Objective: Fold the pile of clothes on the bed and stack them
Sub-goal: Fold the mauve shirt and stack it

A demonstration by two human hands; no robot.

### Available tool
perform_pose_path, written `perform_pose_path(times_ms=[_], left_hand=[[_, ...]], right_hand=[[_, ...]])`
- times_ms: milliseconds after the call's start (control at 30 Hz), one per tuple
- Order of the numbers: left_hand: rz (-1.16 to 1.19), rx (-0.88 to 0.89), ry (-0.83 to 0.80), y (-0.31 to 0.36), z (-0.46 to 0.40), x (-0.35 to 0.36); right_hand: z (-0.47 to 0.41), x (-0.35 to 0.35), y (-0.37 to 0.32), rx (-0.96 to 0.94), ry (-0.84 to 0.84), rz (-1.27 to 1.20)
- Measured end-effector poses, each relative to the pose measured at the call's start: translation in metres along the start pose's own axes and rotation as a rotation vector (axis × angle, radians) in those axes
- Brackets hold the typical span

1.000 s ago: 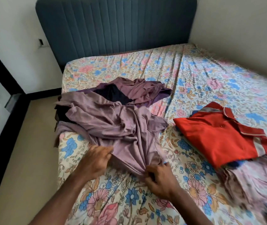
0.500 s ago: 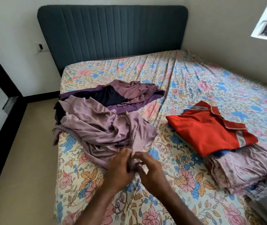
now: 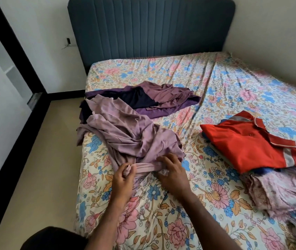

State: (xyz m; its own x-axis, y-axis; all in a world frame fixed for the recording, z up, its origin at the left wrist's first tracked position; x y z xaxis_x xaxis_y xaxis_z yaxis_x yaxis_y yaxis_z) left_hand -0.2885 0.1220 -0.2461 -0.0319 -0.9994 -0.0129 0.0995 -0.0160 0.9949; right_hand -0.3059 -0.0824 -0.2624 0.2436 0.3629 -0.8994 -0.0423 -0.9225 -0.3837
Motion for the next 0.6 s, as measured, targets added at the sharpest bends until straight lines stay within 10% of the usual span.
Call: perform_pose_path(times_ms=[600], left_hand=[[0.199,-0.212,-0.079,-0.007,-0.01,-0.005]], right_hand=[[0.007,0.003,0.004,0.01,0.068,-0.095]])
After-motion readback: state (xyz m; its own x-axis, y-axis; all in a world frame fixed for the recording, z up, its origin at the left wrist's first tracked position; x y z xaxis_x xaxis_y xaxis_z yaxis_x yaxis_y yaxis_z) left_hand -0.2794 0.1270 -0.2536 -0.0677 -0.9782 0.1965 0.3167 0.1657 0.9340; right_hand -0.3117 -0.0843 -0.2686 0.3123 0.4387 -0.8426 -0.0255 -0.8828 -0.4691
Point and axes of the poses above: each hand's wrist, its own z-axis away from the middle knuckle, its own x-axis out of the palm, y = z × x, the point moved 3 cm from there along -z, towards the middle knuckle, and after that the axes turned 12 degrees about z, right-handed, at the moved point
